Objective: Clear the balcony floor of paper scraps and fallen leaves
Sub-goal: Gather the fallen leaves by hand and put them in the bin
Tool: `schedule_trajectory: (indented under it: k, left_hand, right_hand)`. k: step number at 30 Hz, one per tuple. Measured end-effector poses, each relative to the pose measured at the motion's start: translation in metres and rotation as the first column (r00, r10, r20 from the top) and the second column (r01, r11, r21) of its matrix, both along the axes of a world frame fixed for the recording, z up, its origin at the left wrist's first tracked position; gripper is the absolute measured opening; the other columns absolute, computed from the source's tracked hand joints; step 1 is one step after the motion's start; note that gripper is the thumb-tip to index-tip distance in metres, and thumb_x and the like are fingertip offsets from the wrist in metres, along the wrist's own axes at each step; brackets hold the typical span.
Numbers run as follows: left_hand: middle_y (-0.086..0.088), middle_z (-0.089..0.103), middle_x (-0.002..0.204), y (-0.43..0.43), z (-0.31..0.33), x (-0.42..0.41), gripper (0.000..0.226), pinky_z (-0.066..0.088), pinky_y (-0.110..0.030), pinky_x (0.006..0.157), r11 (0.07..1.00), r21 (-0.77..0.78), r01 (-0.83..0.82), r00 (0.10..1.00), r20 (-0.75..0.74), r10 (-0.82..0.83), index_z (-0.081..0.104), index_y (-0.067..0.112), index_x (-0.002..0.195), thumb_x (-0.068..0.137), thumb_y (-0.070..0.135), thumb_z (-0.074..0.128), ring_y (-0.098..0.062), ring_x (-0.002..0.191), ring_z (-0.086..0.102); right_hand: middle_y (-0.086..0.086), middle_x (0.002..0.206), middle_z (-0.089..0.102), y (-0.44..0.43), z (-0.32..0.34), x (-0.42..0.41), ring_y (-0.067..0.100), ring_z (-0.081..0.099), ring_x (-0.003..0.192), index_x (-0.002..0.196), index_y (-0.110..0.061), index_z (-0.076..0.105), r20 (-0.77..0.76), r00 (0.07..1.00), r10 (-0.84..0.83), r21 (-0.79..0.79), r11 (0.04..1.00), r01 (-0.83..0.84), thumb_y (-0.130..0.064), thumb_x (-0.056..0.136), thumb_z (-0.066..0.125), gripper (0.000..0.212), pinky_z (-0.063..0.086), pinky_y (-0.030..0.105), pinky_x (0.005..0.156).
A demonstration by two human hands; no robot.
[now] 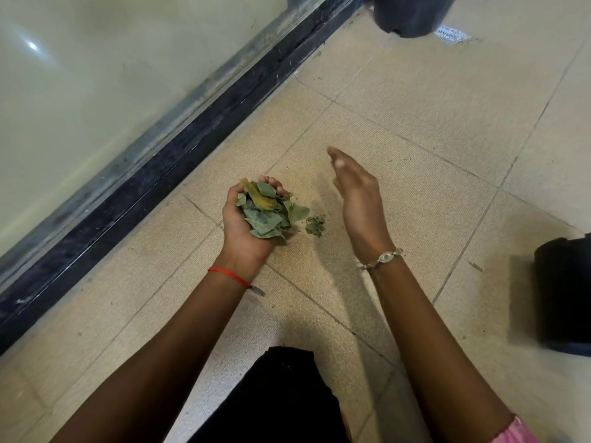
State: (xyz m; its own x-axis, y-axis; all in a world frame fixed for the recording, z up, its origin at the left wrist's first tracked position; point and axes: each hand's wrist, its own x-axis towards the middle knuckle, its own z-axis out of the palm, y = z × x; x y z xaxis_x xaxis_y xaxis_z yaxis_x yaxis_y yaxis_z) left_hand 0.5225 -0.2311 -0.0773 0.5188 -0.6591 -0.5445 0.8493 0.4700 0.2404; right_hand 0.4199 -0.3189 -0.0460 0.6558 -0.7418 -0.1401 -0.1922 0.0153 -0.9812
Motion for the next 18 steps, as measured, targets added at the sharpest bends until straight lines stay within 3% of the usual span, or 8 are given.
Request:
schedule_trajectory:
  k: [2, 4, 6, 9, 12, 15, 18]
  left_hand:
    - [-0.005, 0.058, 0.06, 0.003, 0.0, 0.005, 0.028, 0.053, -0.02, 0.053, 0.999, -0.028, -0.021, 1.0, 0.001, 0.021, 0.059, 0.005, 0.055, 0.073, 0.02, 0.043, -0.017, 0.048, 0.058]
    - [-0.005, 0.059, 0.059, 0.005, 0.002, 0.008, 0.028, 0.053, -0.021, 0.052, 0.998, -0.058, -0.026, 0.999, 0.021, 0.027, 0.059, 0.005, 0.053, 0.072, 0.019, 0.043, -0.018, 0.048, 0.059]
    - [-0.005, 0.059, 0.058, 0.007, 0.004, 0.011, 0.027, 0.053, -0.021, 0.051, 0.996, -0.084, -0.041, 0.999, 0.018, 0.043, 0.06, 0.004, 0.053, 0.07, 0.018, 0.044, -0.018, 0.048, 0.06]
    - [-0.006, 0.06, 0.059, 0.01, 0.007, 0.017, 0.026, 0.054, -0.021, 0.052, 0.992, -0.093, -0.081, 0.997, 0.012, 0.082, 0.06, 0.003, 0.054, 0.07, 0.017, 0.045, -0.019, 0.048, 0.06]
    - [-0.007, 0.06, 0.059, 0.013, 0.008, 0.021, 0.027, 0.053, -0.021, 0.051, 0.989, -0.105, -0.106, 0.994, 0.026, 0.109, 0.06, 0.002, 0.054, 0.071, 0.017, 0.045, -0.02, 0.048, 0.06]
    - [-0.007, 0.06, 0.059, 0.018, 0.007, 0.026, 0.028, 0.053, -0.022, 0.051, 0.985, -0.121, -0.126, 0.991, 0.022, 0.129, 0.06, 0.002, 0.055, 0.072, 0.017, 0.043, -0.02, 0.048, 0.061]
    - [-0.006, 0.061, 0.059, 0.023, 0.007, 0.032, 0.03, 0.053, -0.02, 0.053, 0.983, -0.109, -0.148, 0.987, 0.045, 0.154, 0.061, 0.003, 0.054, 0.072, 0.018, 0.044, -0.019, 0.049, 0.06]
  right_hand:
    - [0.002, 0.151, 0.032, 0.002, -0.027, -0.013, 0.015, 0.029, 0.139, 0.143, -0.014, 0.033, -0.276, 0.961, 0.029, -0.238, 0.966, -0.098, -0.031, 0.101, 0.035, 0.046, 0.023, 0.034, 0.116]
    - [0.005, 0.157, 0.012, 0.019, -0.049, -0.025, 0.017, 0.01, 0.145, 0.149, -0.011, 0.015, -0.489, 0.871, 0.049, -0.393, 0.879, -0.271, -0.048, 0.098, 0.03, 0.065, 0.007, 0.034, 0.119]
    - [0.005, 0.157, -0.008, 0.041, -0.062, -0.028, 0.016, -0.01, 0.145, 0.149, -0.009, -0.001, -0.6, 0.8, -0.005, -0.494, 0.789, -0.366, -0.068, 0.089, 0.019, 0.087, -0.008, 0.033, 0.117]
    - [0.009, 0.157, -0.006, 0.059, -0.072, -0.012, 0.019, -0.01, 0.145, 0.148, -0.004, -0.001, -0.623, 0.776, -0.093, -0.606, 0.686, -0.404, -0.075, 0.082, 0.016, 0.099, -0.01, 0.038, 0.115]
    - [0.012, 0.157, -0.003, 0.052, -0.074, 0.017, 0.02, -0.008, 0.145, 0.148, -0.002, -0.001, -0.615, 0.786, -0.066, -0.618, 0.66, -0.427, -0.071, 0.085, 0.019, 0.095, -0.008, 0.035, 0.117]
    - [0.011, 0.157, -0.003, 0.039, -0.071, 0.044, 0.02, -0.007, 0.145, 0.148, -0.006, 0.0, -0.613, 0.79, 0.015, -0.611, 0.625, -0.486, -0.061, 0.088, 0.015, 0.083, -0.007, 0.032, 0.118]
    - [0.01, 0.156, 0.015, 0.031, -0.073, 0.063, 0.021, 0.009, 0.145, 0.147, -0.012, 0.022, -0.521, 0.843, 0.134, -0.648, 0.582, -0.492, -0.039, 0.098, 0.023, 0.056, 0.001, 0.029, 0.117]
